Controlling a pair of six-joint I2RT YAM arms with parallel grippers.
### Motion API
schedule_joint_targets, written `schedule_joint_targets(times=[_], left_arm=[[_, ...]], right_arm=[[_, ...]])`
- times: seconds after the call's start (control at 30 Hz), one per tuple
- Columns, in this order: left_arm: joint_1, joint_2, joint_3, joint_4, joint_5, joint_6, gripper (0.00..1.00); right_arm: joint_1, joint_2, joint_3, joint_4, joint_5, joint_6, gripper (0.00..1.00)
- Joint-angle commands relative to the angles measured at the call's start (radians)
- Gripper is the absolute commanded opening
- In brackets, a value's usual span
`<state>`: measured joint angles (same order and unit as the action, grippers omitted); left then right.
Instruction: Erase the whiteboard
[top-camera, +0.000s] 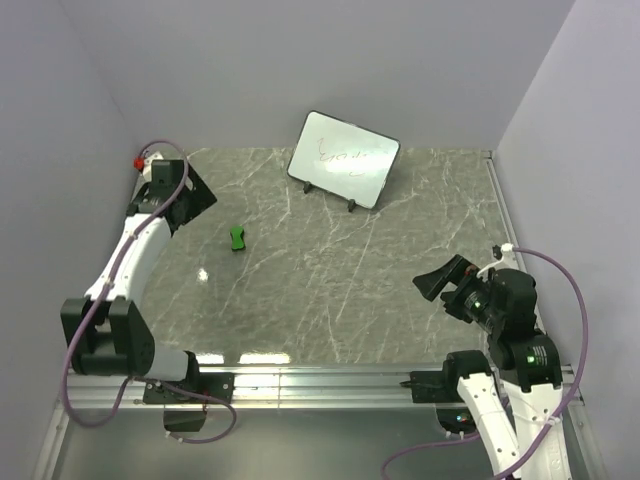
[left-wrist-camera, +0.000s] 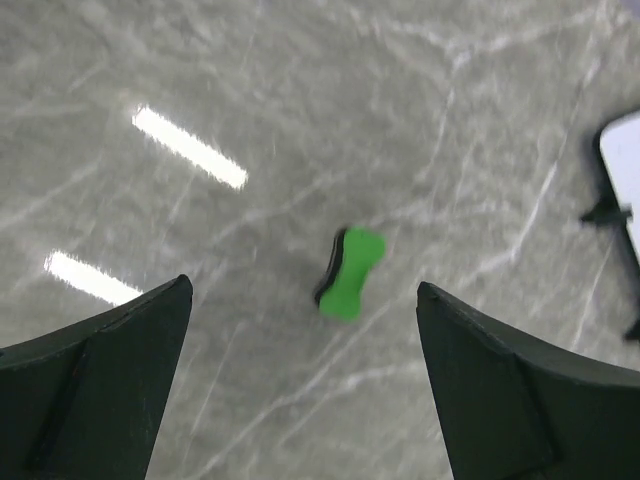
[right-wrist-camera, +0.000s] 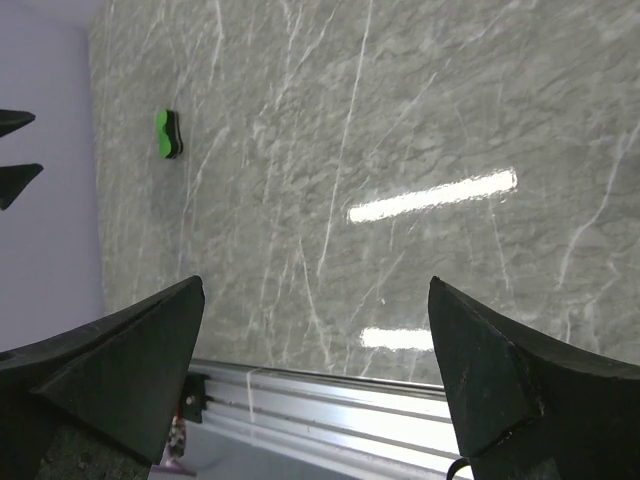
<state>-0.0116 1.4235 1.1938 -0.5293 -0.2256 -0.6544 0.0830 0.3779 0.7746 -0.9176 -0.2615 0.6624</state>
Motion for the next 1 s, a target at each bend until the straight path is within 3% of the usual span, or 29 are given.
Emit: schedule_joint_targets(times=[0.0,0.13,0.27,0.5,0.67,0.77,0.97], left_arm=[[-0.04,-0.093,-0.042,-0.115,0.015,0.039,1.0],[-0.103,-0.06,-0.1,-0.163,0.009,0.082,1.0],[-0.194,-0.052,-0.131,-0.195,-0.121,0.039,0.99],[-0.203,-0.066,-0.187,-0.092,0.014,0.074,0.99],[-0.203,0.067,-0.099,-0.074,0.043,0.157,0.99],[-0.205,0.15,-0.059,-0.049,0.039,0.176,0.95],[-0.205,0.316,0.018,-0.02,0.029,0.165,0.76]], right_arm=[[0.006,0.032,0.034,0.045,-0.07,0.002,1.0],[0.008,0.032,0.043,-0.012,-0.108,-0.023,0.99],[0.006,-0.008,0.042,-0.066,-0.139,-0.043,0.99],[0.006,-0.085,-0.012,-0.087,-0.16,-0.041,0.99],[0.006,-0.054,-0.012,-0.072,-0.125,-0.037,0.99],[0.006,-0.019,-0.001,-0.05,-0.124,-0.041,0.99],[0.008,0.079,0.018,-0.027,-0.097,-0.095,0.99]])
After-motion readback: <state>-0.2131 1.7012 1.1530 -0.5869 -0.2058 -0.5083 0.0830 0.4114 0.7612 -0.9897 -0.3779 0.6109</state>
